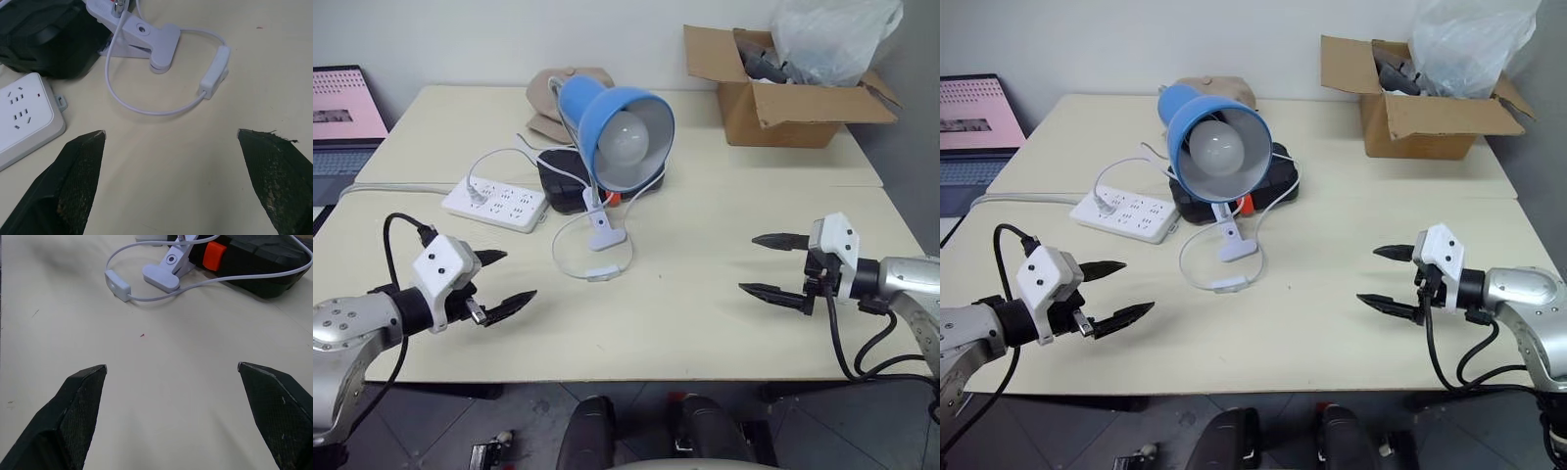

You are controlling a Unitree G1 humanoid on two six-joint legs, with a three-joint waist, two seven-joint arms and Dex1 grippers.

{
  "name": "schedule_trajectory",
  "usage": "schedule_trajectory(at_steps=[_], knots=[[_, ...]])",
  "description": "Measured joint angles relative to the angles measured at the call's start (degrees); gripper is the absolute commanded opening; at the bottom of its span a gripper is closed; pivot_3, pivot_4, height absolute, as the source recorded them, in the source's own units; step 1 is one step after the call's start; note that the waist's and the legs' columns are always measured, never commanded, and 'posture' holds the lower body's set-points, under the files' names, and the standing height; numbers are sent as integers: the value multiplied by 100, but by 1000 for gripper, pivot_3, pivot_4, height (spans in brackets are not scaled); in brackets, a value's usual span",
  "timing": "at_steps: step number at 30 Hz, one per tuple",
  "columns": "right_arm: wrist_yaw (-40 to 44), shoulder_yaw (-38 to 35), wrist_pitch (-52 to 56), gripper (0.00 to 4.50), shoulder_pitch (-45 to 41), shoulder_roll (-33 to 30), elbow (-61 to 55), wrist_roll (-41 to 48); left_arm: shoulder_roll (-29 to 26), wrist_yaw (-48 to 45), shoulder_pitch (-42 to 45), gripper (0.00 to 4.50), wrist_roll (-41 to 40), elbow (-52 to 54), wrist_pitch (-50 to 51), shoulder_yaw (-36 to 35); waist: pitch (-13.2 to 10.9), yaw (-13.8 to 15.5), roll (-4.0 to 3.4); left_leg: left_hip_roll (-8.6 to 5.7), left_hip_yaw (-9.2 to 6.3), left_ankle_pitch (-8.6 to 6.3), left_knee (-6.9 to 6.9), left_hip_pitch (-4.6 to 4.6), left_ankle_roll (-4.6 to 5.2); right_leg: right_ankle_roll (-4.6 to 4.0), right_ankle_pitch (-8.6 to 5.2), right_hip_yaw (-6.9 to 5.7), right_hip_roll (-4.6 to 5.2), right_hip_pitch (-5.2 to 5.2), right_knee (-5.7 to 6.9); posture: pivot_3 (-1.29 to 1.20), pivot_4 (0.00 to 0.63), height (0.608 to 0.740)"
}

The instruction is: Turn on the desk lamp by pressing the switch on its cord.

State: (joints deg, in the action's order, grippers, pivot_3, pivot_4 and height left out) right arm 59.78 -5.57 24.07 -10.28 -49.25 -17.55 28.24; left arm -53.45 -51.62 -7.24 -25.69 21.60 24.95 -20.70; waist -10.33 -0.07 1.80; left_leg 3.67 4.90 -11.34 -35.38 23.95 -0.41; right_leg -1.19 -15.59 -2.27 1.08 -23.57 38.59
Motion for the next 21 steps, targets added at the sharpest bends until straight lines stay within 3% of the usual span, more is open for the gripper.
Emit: schedule_trajectory(at_steps=[12, 21], knots=[[109, 171, -115, 4500, -214, 68, 300, -77, 161, 16, -82, 4481, 70, 329, -136, -33, 1, 10, 2, -2, -2, 0, -2, -2, 0, 0, 0, -1, 0, 4, 2, 0, 150, 740], [-160, 227, -184, 4500, -204, 323, 281, -239, -38, -546, 944, 4481, -100, 26, -360, 316, 1, 11, 4, -2, -3, 1, -4, -4, 0, 2, 1, -1, -3, 5, 10, 0, 150, 740]])
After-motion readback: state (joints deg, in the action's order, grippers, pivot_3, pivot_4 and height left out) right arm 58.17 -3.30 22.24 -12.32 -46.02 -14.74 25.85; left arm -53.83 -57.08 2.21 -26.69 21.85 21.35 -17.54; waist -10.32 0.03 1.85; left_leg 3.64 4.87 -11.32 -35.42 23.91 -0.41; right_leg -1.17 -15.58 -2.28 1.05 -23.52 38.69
